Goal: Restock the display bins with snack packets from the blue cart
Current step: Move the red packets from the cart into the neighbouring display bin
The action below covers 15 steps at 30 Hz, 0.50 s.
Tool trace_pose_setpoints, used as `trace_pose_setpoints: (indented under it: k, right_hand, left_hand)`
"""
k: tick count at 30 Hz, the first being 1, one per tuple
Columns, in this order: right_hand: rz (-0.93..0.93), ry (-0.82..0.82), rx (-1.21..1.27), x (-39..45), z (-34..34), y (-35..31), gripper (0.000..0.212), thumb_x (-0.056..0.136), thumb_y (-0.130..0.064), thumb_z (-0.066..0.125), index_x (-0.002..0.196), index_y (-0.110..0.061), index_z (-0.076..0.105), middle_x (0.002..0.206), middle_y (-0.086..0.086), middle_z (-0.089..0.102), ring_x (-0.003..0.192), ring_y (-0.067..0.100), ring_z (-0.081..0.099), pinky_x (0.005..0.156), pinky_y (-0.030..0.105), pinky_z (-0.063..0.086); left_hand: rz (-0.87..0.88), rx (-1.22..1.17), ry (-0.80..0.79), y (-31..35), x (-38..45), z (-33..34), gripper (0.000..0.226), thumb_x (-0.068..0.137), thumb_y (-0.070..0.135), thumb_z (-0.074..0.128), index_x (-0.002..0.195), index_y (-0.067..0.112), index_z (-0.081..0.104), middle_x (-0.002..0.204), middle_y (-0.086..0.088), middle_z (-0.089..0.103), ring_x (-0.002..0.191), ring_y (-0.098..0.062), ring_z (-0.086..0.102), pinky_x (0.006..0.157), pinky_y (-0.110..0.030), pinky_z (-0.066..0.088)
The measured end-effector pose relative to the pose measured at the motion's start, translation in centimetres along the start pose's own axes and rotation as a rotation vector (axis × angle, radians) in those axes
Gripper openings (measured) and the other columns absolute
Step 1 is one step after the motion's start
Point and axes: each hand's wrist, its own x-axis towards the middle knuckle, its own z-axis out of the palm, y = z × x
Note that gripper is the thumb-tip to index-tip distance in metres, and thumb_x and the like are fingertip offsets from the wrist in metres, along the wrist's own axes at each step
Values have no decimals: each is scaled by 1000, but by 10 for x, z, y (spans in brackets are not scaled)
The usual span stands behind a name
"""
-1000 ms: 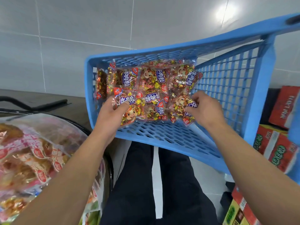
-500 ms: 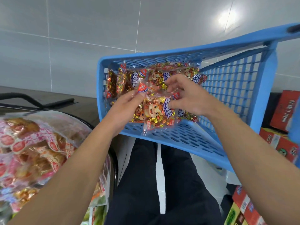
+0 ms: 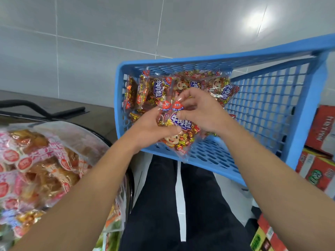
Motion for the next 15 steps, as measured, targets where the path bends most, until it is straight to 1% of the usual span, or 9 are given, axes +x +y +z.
trace_pose_setpoints:
  k: [3, 5, 7, 8, 10, 11, 12, 13, 15]
  right_hand:
    - [-48, 135, 40, 5, 14, 12, 36, 79, -15, 80, 107, -20, 60, 99, -3, 67, 89, 11, 65, 81, 26, 56]
    - [-10, 351, 31, 9, 15, 22, 32, 81, -27, 77, 107, -25, 59, 99, -13, 63, 88, 1, 61, 76, 17, 52]
    - [127, 606, 31, 19, 9, 35, 33, 84, -36, 72, 109, -23, 57, 101, -13, 61, 93, 4, 60, 75, 18, 49]
    - [225, 646, 49, 25, 4, 43, 39, 84, -42, 70, 113, -19, 56, 105, -8, 61, 98, 11, 61, 80, 23, 50]
    - [423, 533, 129, 39, 0, 54, 56, 84, -55, 66, 122, -15, 55, 117, 0, 61, 107, 22, 58, 94, 35, 47]
    - [479, 458, 158, 45, 1, 55, 56, 84, -58, 64, 119, -16, 57, 116, 1, 60, 107, 24, 56, 95, 36, 45]
    - [492, 423, 172, 51, 1, 56, 49, 84, -57, 66, 112, -17, 59, 112, 1, 61, 104, 24, 56, 93, 35, 43]
    - [479, 436, 194, 57, 2, 56, 41, 85, -51, 69, 107, -17, 61, 108, 2, 62, 101, 24, 57, 90, 34, 42]
    - [470, 505, 298, 63, 1, 52, 38, 83, -34, 77, 112, -12, 64, 111, 3, 64, 101, 23, 59, 91, 34, 46]
  left_hand:
    - [-9, 20, 99, -3, 3, 4, 49, 77, 26, 84, 121, 30, 63, 109, 12, 75, 101, -8, 71, 95, -40, 56]
    - [-31, 9, 181, -7, 3, 2, 44, 79, 25, 83, 118, 31, 63, 104, 15, 75, 95, -3, 71, 92, -36, 57]
    - [-46, -20, 288, -11, 1, -2, 39, 80, 32, 81, 115, 35, 62, 100, 22, 73, 90, 5, 68, 82, -27, 54]
    - [-47, -27, 336, -13, -1, -3, 36, 80, 34, 80, 111, 37, 62, 98, 26, 72, 88, 8, 67, 78, -23, 51]
    - [-48, -49, 390, -16, -4, -5, 35, 79, 37, 80, 109, 37, 62, 99, 27, 71, 89, 8, 67, 77, -21, 50]
    - [-47, -62, 403, -17, -6, -5, 39, 76, 38, 79, 111, 35, 63, 100, 24, 73, 90, 5, 68, 78, -23, 51]
    - [-43, -74, 410, -17, -7, -5, 43, 74, 41, 79, 113, 33, 64, 101, 21, 74, 92, 2, 69, 79, -24, 53]
    - [-33, -89, 416, -17, -9, -4, 46, 71, 43, 78, 114, 32, 65, 101, 19, 75, 93, 0, 71, 80, -25, 54]
    - [-21, -138, 445, -18, -12, -2, 50, 65, 48, 77, 111, 31, 66, 101, 17, 76, 92, -3, 72, 78, -26, 56]
